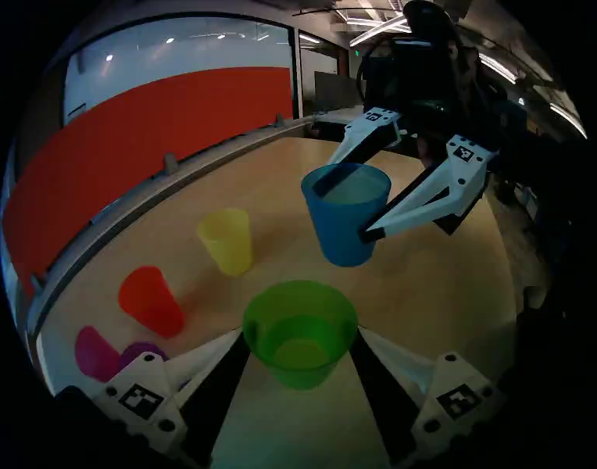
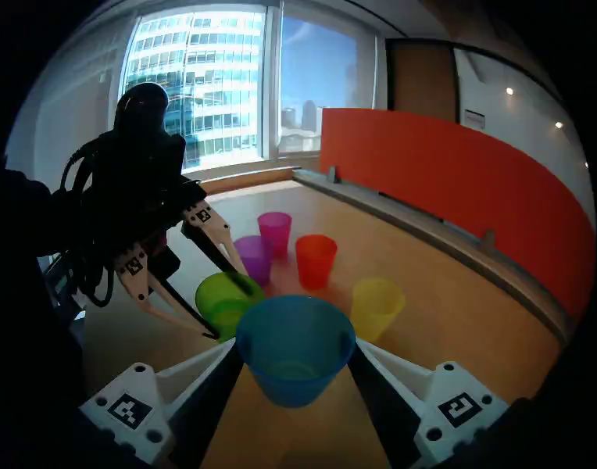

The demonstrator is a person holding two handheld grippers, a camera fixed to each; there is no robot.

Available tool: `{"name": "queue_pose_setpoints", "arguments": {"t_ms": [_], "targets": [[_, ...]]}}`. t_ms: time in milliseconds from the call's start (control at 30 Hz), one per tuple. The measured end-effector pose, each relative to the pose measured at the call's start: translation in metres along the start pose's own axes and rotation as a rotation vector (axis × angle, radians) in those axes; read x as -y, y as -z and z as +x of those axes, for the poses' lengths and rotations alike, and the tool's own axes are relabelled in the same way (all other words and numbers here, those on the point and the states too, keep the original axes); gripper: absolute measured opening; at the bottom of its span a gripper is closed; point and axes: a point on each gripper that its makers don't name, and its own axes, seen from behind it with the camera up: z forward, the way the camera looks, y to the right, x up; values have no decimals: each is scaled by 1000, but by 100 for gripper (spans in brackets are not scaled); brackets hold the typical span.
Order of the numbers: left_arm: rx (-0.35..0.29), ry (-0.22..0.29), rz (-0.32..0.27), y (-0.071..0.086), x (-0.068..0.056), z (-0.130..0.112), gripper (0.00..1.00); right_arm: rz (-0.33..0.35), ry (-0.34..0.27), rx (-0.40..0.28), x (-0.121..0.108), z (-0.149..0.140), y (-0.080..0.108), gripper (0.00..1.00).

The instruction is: Pour water

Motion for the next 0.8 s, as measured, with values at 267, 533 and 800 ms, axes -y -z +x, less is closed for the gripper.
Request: {"name": "queue_pose_setpoints", "arguments": {"t_ms": [267, 533, 800], "targets": [[3, 19, -12, -11, 1, -6, 85, 4, -6, 25, -1, -14, -7, 92], [11, 38, -21, -18, 2, -15, 85, 4, -11, 46, -4, -24, -12, 92], [9, 45, -23, -20, 3, -19, 85, 5, -12, 61, -4, -32, -17, 92]]}}
